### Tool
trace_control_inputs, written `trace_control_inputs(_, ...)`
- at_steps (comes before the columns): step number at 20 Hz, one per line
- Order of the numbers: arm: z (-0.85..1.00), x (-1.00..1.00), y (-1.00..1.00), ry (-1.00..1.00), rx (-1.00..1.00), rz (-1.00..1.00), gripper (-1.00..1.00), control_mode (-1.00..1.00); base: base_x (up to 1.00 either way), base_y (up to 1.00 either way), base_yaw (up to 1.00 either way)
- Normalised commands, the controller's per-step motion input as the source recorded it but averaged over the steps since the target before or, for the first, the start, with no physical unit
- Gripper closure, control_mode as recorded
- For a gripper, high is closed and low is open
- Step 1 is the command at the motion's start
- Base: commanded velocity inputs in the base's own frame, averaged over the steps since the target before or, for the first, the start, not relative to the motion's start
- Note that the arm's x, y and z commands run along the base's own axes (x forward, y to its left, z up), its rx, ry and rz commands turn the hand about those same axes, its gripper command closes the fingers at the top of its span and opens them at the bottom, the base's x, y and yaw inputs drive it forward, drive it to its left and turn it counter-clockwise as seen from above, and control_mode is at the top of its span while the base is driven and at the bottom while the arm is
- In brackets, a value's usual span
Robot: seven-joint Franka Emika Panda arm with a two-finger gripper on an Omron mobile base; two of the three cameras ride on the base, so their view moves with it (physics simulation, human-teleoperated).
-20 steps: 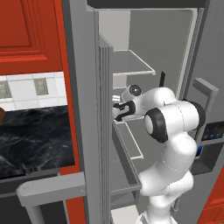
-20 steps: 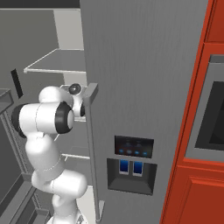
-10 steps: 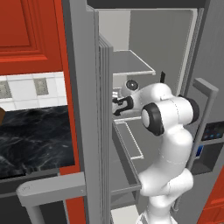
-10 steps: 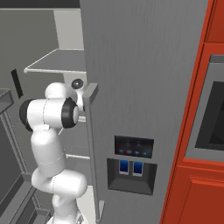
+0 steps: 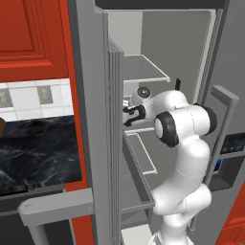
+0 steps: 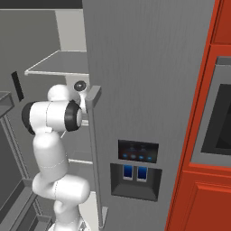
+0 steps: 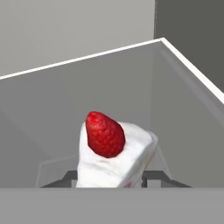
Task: Take the cupcake and cake from the fridge and place them on the empty tray on the dining counter.
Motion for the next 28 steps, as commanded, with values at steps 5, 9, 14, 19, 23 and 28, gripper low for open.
trace_control_inputs(5,-0.29,-0.05,0.02,-0.01,0.0,0.0,1.0,-1.0,0.0,0.0,0.0)
trace_control_inputs(9,-0.2,-0.33,0.13,-0.11,-0.01,0.0,1.0,-1.0,0.0,0.0,0.0)
trace_control_inputs(14,0.01,-0.65,0.07,-0.08,0.0,0.0,1.0,-1.0,0.0,0.0,0.0)
trace_control_inputs(19,0.49,-0.72,0.0,-0.07,0.0,0.0,1.0,-1.0,0.0,0.0,0.0)
trace_control_inputs(23,0.74,-0.67,0.0,0.0,0.0,0.0,1.0,-1.0,0.0,0.0,0.0)
trace_control_inputs(28,0.7,-0.74,0.01,0.0,0.0,0.0,1.0,-1.0,0.0,0.0,0.0)
